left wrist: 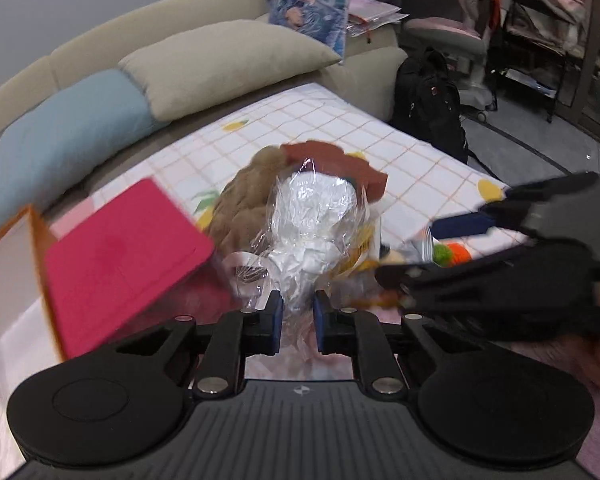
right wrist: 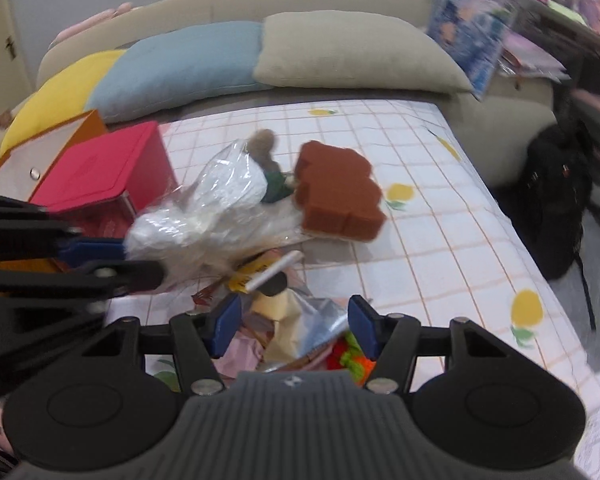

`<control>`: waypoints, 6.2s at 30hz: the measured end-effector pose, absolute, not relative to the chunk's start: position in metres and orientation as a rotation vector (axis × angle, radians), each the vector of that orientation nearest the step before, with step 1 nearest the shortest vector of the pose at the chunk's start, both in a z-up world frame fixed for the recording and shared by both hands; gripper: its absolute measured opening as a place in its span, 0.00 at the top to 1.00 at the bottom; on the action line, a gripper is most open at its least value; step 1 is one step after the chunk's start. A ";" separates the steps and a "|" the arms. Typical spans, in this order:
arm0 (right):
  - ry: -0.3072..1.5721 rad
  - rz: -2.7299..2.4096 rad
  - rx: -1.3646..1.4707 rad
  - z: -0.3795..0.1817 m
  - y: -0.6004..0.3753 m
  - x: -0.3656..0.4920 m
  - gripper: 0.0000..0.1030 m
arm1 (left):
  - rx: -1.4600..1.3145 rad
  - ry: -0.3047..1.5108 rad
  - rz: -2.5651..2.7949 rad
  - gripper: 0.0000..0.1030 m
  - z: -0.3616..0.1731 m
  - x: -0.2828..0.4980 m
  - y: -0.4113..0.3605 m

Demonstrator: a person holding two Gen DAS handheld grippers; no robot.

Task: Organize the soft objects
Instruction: 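Grasp the plastic-wrapped foil bundle with the left tool while the right tool grasps the yellow packet, then carry the foil bundle and yellow packet in both tools into the orange box, then open both tools to release the bundle and packet into the box, then move both open tools back to the remaining items on the bed, then grasp the pink cloth with the left tool while the right tool grasps the orange crochet fruit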

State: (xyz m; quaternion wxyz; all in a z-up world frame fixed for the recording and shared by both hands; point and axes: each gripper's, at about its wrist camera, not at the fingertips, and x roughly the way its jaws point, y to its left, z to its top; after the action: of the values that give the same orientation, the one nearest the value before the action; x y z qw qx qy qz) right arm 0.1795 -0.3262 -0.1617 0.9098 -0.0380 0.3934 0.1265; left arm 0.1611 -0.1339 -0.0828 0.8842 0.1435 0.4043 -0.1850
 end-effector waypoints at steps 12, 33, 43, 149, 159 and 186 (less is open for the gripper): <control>0.837 0.326 -0.263 -0.189 -0.296 0.201 0.44 | 0.181 1.013 -0.295 0.80 -0.107 0.125 -0.098; 0.761 0.323 -0.113 -0.139 -0.313 0.155 0.77 | 0.330 0.984 -0.232 0.23 -0.135 0.155 -0.109; 0.852 0.305 -0.032 -0.140 -0.314 0.140 0.77 | 0.245 0.997 -0.233 0.51 -0.146 0.148 -0.100; 0.694 0.341 -0.054 -0.084 -0.270 0.103 0.30 | -0.036 0.658 -0.228 0.33 -0.027 0.080 -0.044; 0.861 0.163 0.017 -0.120 -0.327 0.117 0.30 | -0.006 0.762 -0.326 0.35 -0.050 0.101 -0.080; 1.111 0.021 0.271 -0.193 -0.389 0.196 0.54 | 0.269 0.953 -0.485 0.36 -0.162 0.179 -0.186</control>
State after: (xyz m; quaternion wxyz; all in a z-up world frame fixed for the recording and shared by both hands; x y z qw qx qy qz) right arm 0.1960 -0.3886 -0.1927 0.8408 0.1281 0.5259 0.0097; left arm 0.1794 -0.1863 -0.1622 0.8518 0.1276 0.4529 -0.2304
